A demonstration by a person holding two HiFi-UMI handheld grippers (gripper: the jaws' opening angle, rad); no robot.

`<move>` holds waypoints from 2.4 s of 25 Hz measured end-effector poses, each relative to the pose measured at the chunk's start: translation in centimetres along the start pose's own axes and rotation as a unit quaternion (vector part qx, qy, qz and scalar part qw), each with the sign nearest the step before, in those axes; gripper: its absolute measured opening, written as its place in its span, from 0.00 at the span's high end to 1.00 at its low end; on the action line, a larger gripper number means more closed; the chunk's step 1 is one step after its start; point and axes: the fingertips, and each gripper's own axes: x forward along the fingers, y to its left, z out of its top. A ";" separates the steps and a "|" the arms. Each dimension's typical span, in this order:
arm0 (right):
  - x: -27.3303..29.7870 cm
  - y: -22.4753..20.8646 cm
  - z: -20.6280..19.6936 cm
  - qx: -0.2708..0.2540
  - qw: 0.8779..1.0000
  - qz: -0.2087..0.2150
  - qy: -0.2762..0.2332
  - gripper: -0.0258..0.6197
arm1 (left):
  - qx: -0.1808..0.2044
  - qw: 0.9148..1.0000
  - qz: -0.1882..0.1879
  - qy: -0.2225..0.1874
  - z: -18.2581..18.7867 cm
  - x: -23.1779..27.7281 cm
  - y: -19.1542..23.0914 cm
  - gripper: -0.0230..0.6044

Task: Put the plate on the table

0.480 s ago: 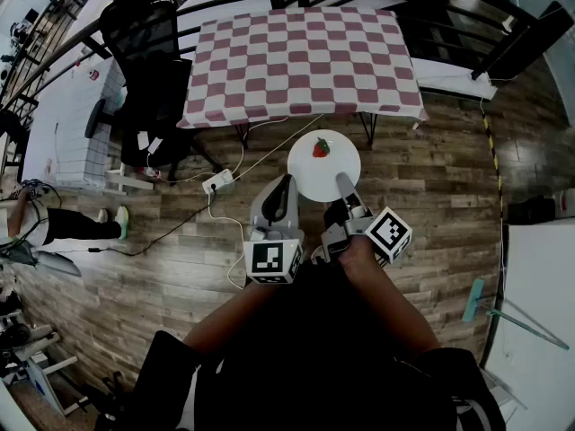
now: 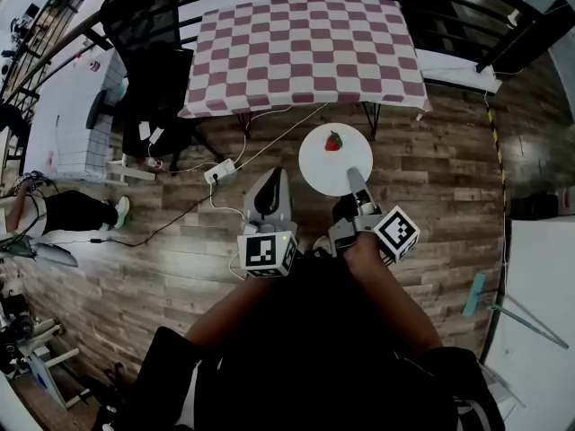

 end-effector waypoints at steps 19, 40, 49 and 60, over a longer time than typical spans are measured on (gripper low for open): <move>5.5 -0.4 1.4 -0.012 1.000 -0.004 0.015 0.93 | 0.002 1.000 -0.017 -0.009 -0.9 5.3 4.8 0.95; 29.9 5.3 4.3 0.018 1.000 0.022 -0.009 0.93 | -0.004 0.999 -0.052 -0.013 4.1 24.5 16.9 0.95; 34.0 5.0 4.6 0.026 0.999 0.006 -0.035 0.93 | 0.002 0.996 -0.092 -0.020 4.6 30.3 19.1 0.95; 39.6 2.2 7.5 0.012 0.999 -0.005 -0.033 0.93 | -0.032 0.997 -0.071 -0.013 4.1 35.6 20.4 0.95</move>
